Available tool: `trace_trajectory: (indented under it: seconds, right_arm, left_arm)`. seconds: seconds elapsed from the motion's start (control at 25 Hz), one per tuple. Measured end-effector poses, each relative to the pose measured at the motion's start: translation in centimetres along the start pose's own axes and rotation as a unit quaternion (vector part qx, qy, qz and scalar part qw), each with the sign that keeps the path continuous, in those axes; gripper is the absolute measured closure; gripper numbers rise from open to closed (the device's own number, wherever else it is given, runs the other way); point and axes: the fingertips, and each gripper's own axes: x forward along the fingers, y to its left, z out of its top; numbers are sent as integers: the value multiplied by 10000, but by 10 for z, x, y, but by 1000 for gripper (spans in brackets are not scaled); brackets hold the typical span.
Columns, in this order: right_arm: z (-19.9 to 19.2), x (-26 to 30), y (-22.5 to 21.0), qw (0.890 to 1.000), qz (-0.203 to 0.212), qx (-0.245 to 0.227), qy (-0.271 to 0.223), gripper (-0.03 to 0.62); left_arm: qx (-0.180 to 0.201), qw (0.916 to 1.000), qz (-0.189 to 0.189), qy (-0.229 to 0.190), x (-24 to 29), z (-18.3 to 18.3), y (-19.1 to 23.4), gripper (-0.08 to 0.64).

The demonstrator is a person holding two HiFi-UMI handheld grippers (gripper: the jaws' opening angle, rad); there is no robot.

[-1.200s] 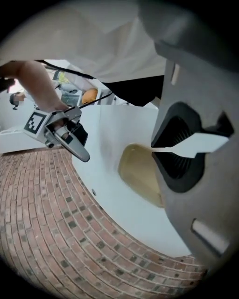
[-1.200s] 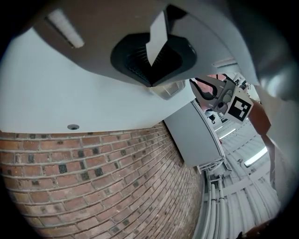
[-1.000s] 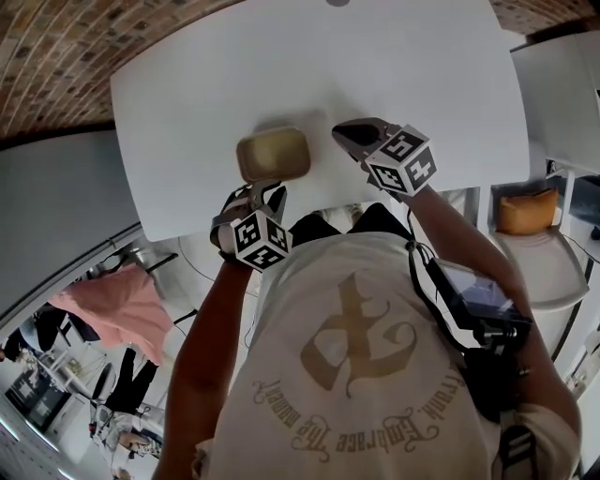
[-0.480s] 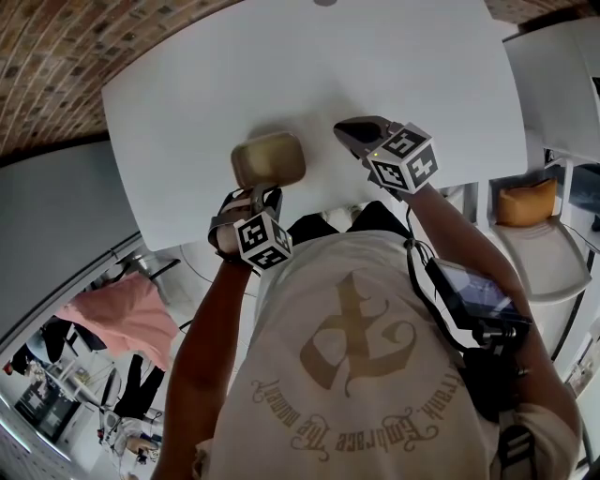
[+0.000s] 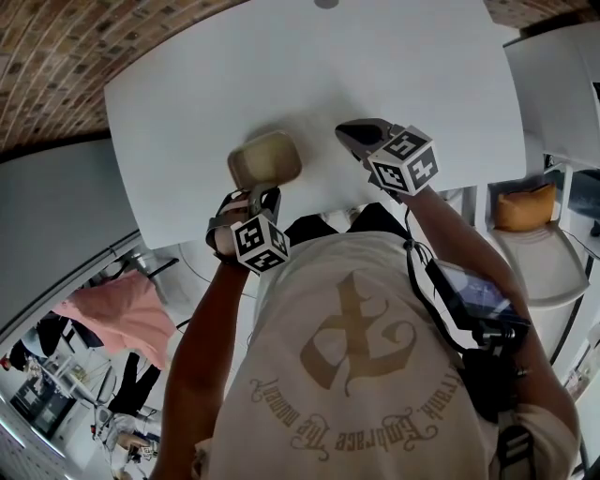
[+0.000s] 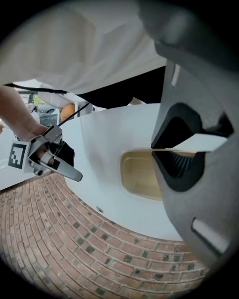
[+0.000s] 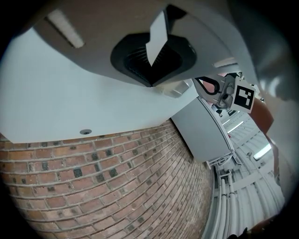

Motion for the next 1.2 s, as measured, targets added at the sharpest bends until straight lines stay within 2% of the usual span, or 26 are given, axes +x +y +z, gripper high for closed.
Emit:
trace_trajectory:
  seconds: [0.2, 0.36, 0.64, 1.2]
  right_arm:
    - [0, -6, 1, 10000, 64, -55, 15, 584]
    - [-2, -7, 9, 9998, 145, -152, 66, 583]
    - [-14, -32, 9, 9983, 393, -415, 128, 583]
    - [-36, -34, 60, 9928, 849, -826, 190, 584]
  left_arm:
    - [-48, 9999, 129, 0, -6, 6, 0, 540]
    - [-246, 9993, 265, -15, -14, 5, -2, 540]
    - [-633, 9961, 614, 81, -21, 25, -17, 540]
    - [-1253, 9867, 1003, 270, -54, 4, -70, 540]
